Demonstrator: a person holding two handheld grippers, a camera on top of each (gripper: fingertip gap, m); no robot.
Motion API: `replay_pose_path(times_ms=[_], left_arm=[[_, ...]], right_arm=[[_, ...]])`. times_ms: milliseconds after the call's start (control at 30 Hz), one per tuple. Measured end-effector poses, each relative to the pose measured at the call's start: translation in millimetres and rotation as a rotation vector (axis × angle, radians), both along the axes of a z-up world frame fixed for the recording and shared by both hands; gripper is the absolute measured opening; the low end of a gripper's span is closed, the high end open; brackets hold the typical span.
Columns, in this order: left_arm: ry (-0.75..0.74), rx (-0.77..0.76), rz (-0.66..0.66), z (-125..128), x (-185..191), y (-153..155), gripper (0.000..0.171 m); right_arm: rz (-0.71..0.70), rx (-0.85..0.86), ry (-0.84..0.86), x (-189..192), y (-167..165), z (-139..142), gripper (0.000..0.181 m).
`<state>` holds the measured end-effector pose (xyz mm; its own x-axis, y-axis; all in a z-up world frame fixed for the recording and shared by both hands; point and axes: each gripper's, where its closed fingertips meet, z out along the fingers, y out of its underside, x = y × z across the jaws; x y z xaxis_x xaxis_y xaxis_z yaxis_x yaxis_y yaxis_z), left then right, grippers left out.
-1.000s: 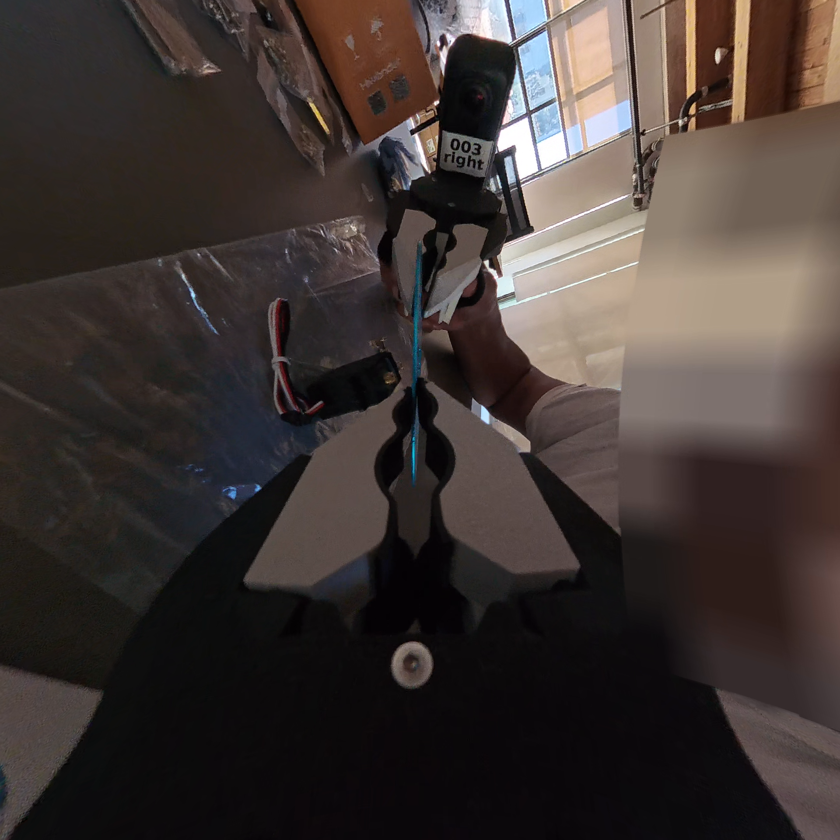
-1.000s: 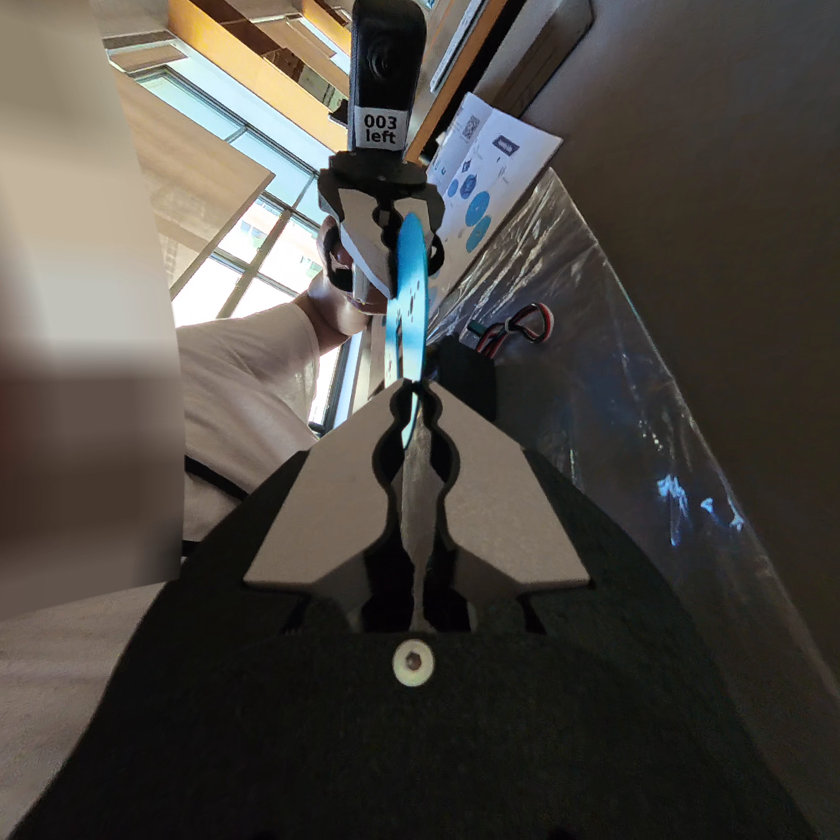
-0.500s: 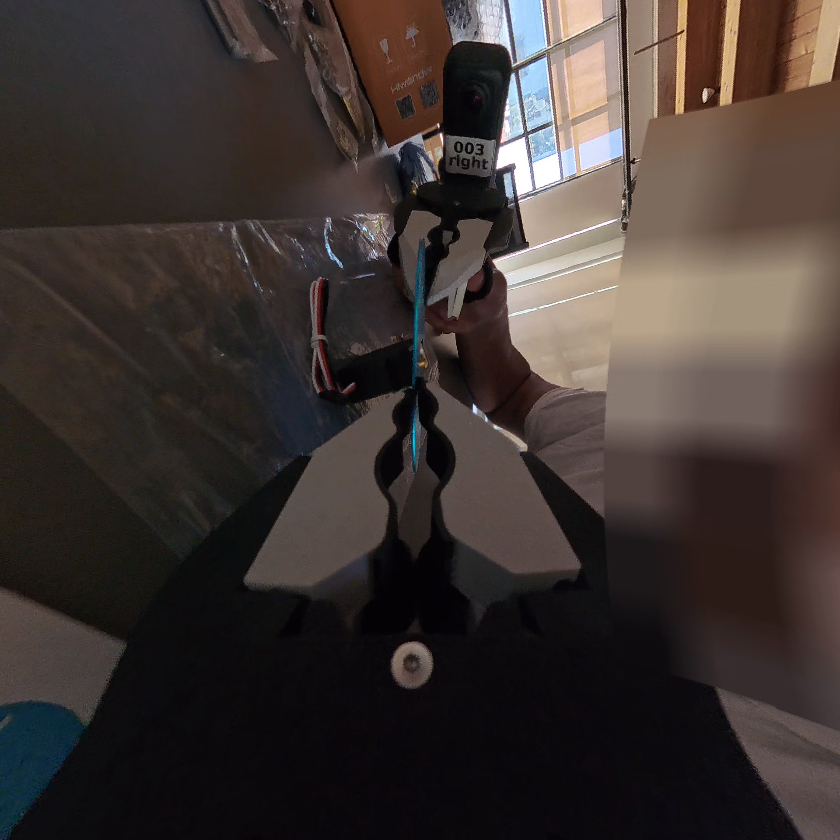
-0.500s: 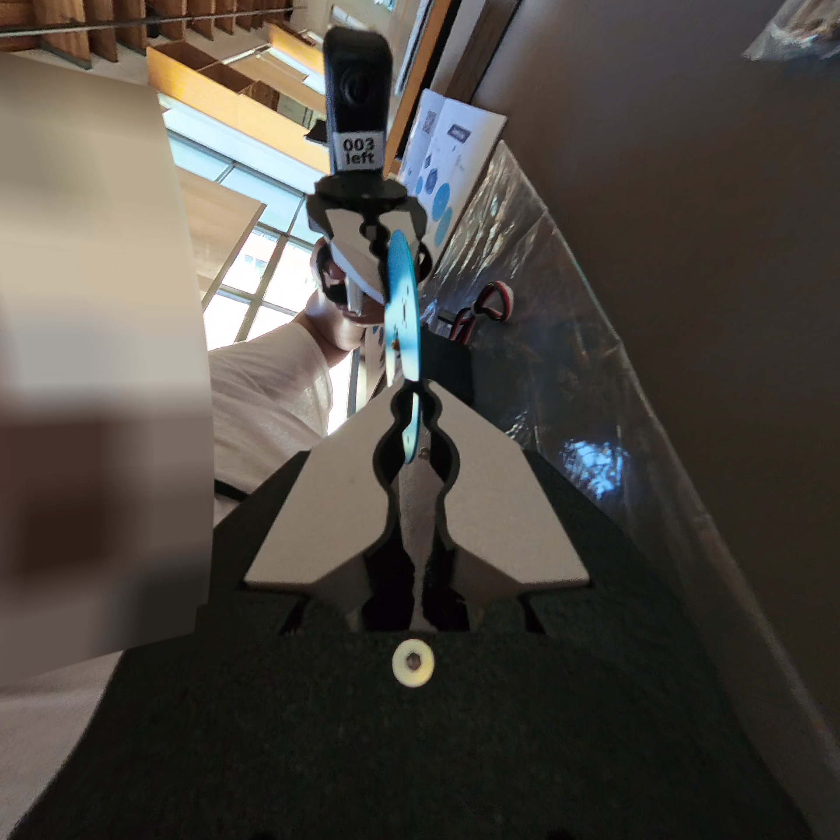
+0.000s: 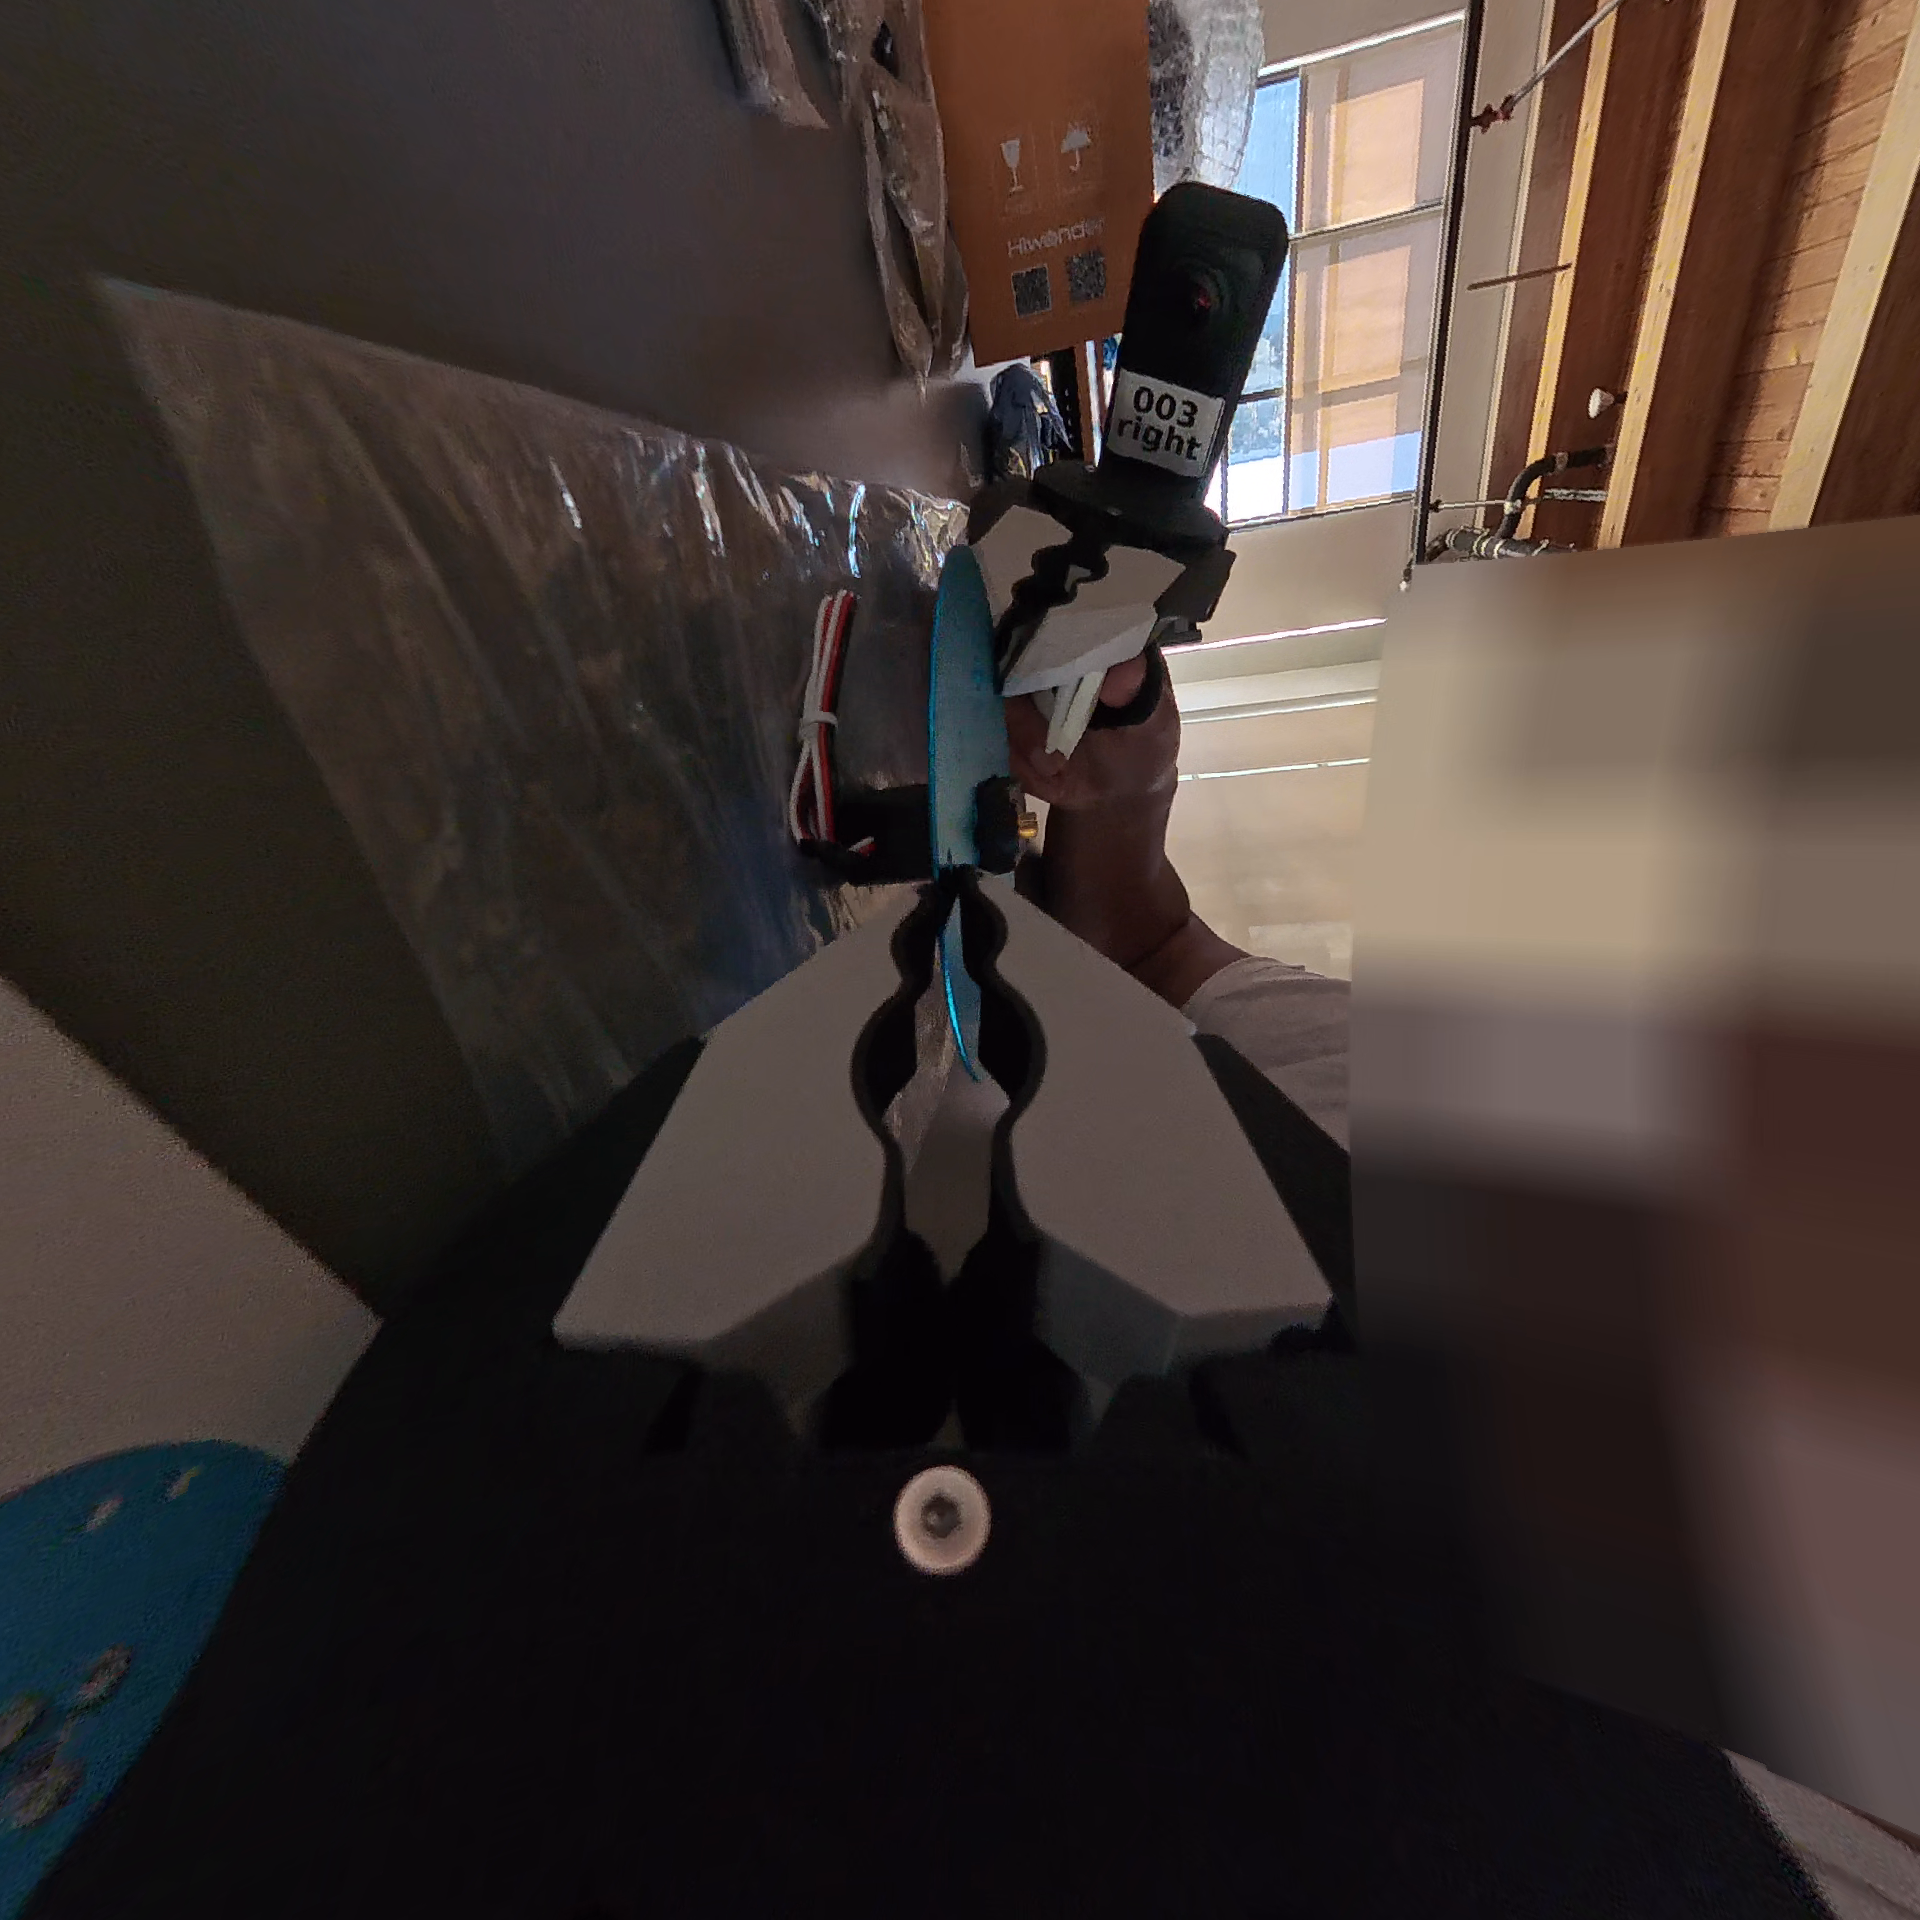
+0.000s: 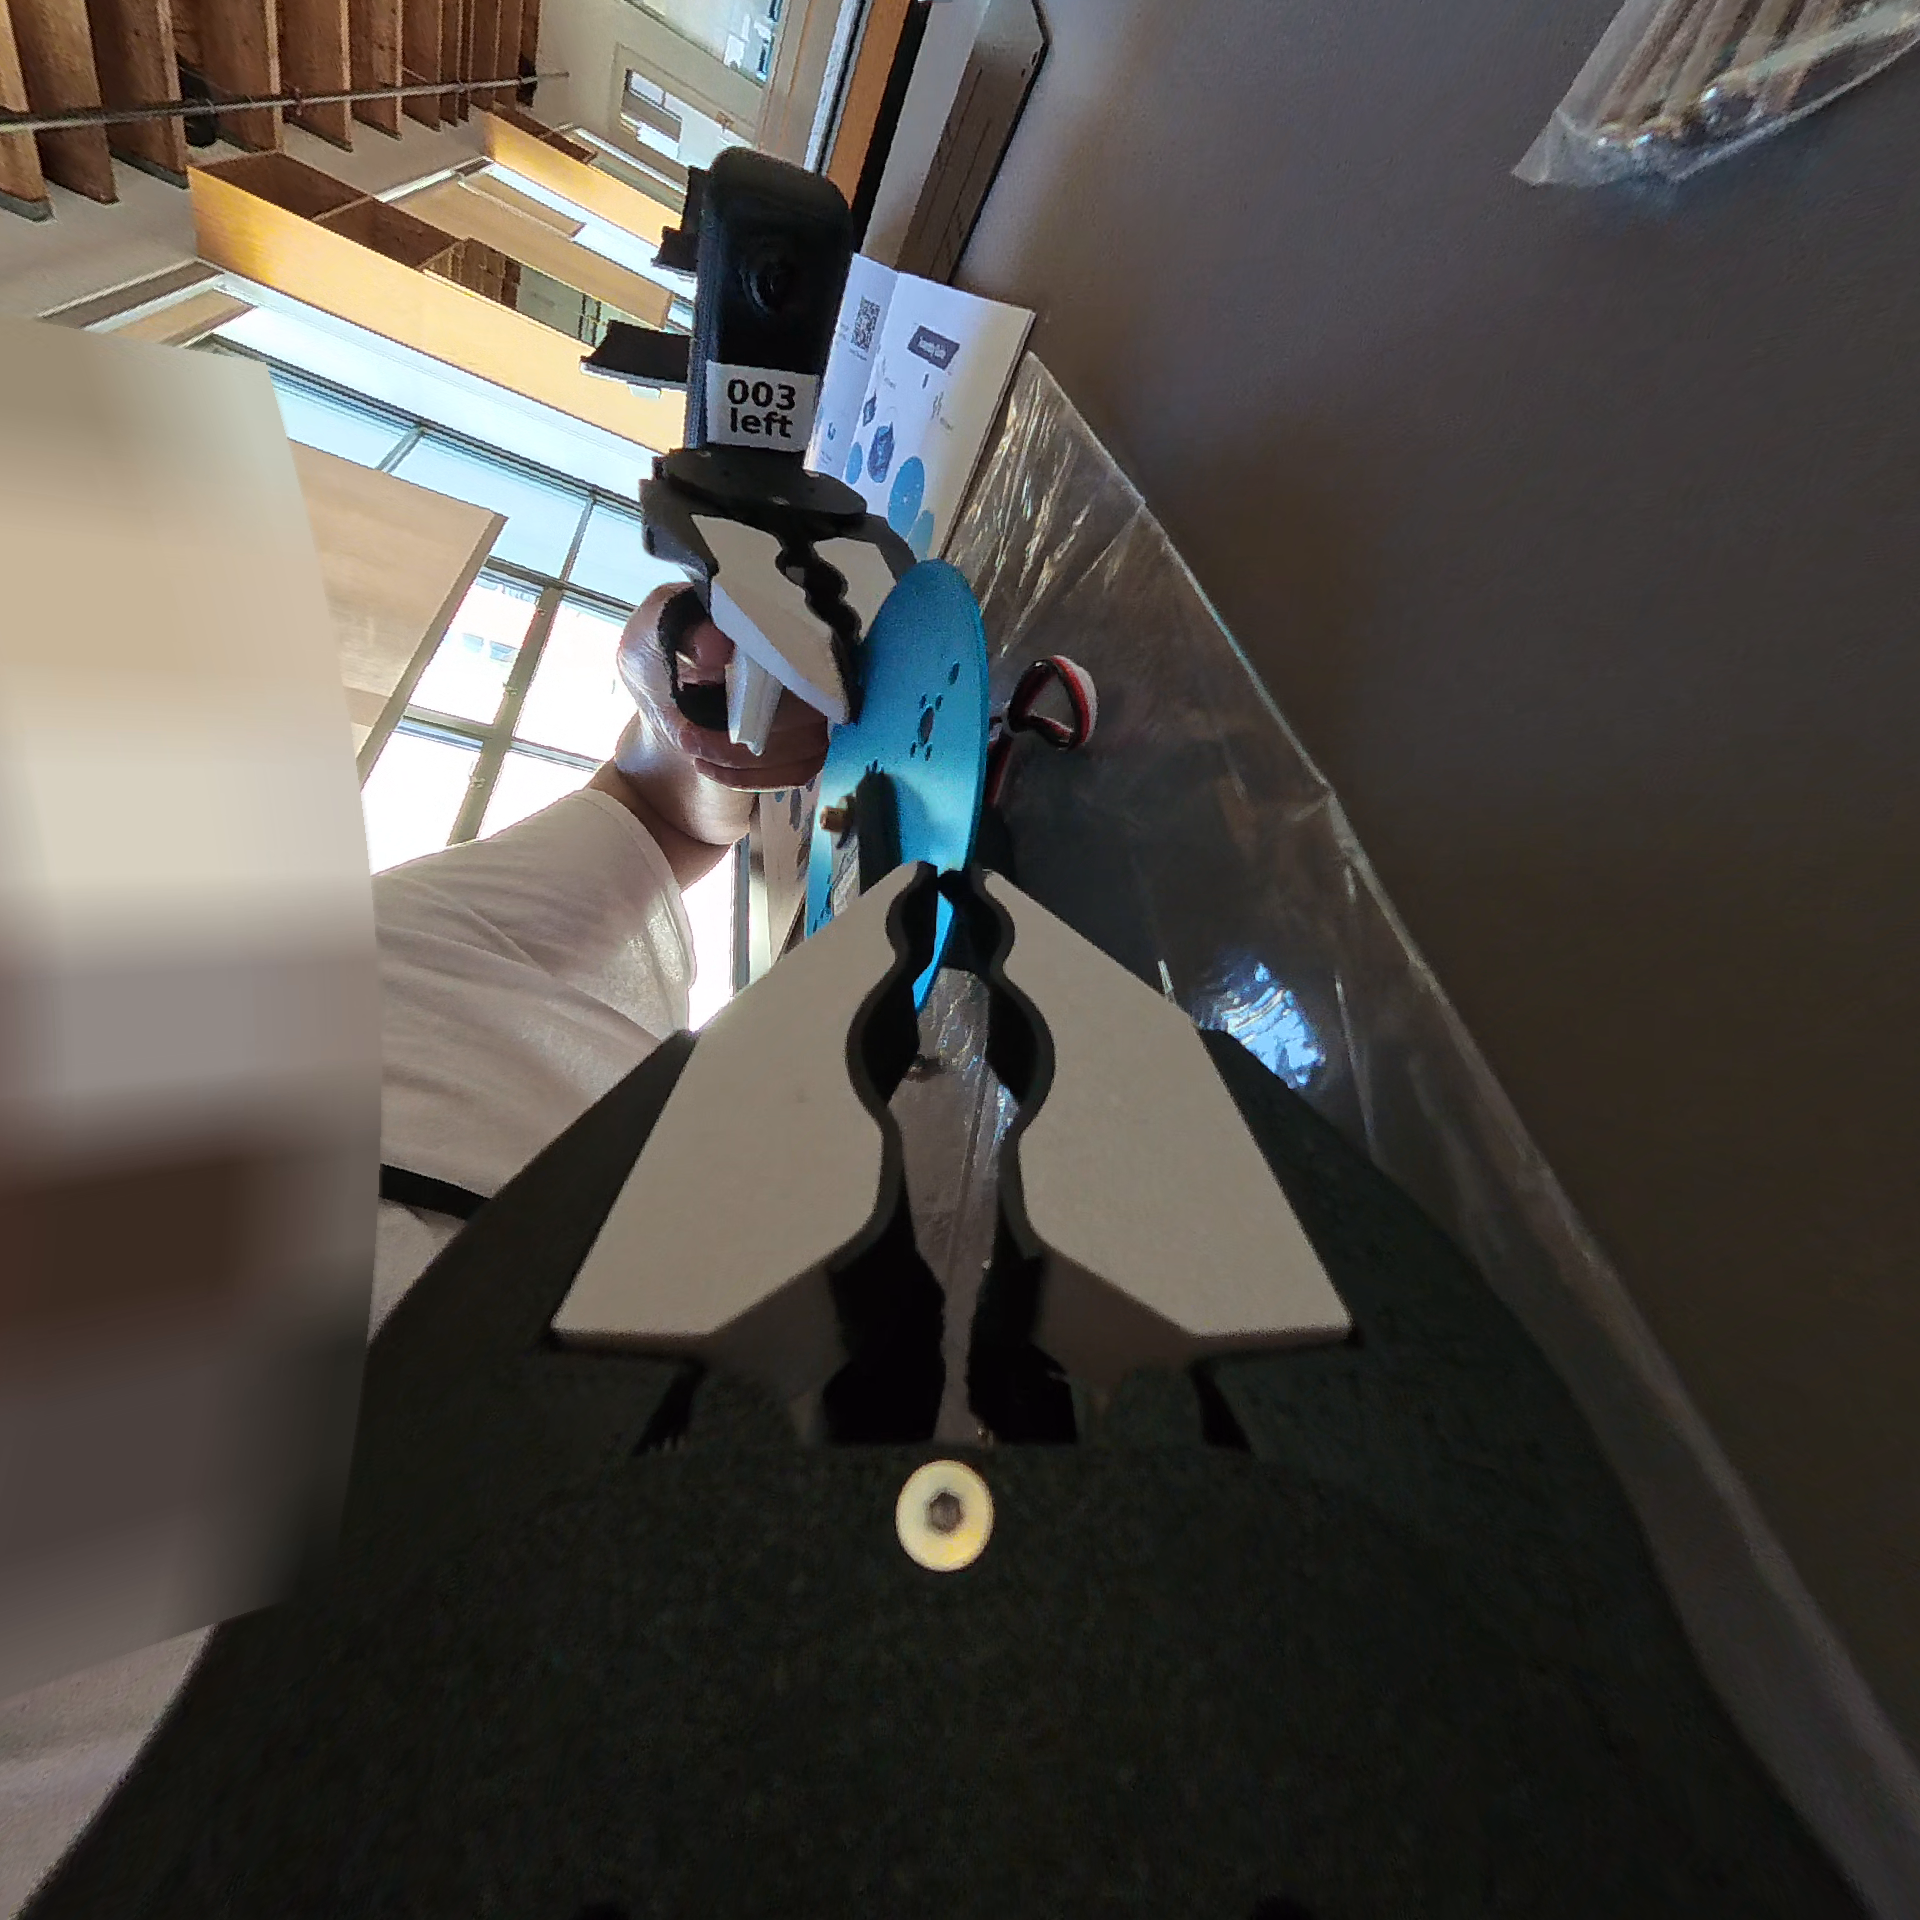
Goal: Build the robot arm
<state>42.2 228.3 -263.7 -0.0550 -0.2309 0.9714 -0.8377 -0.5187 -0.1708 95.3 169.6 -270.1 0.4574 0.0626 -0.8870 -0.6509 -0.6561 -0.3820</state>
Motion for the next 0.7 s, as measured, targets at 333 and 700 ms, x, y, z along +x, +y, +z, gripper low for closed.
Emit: replay_pose_path(times_ms=[333, 700], left_arm=[[-0.038, 0.034, 0.001, 2, 0, 1, 0.006], [-0.105, 0.22, 0.026, -3, 4, 12, 0.019]], right_arm=[[-0.045, 0.044, 0.031, 11, 0, 7, 0.015], [-0.032, 0.056, 0.002, 9, -2, 7, 0.016]])
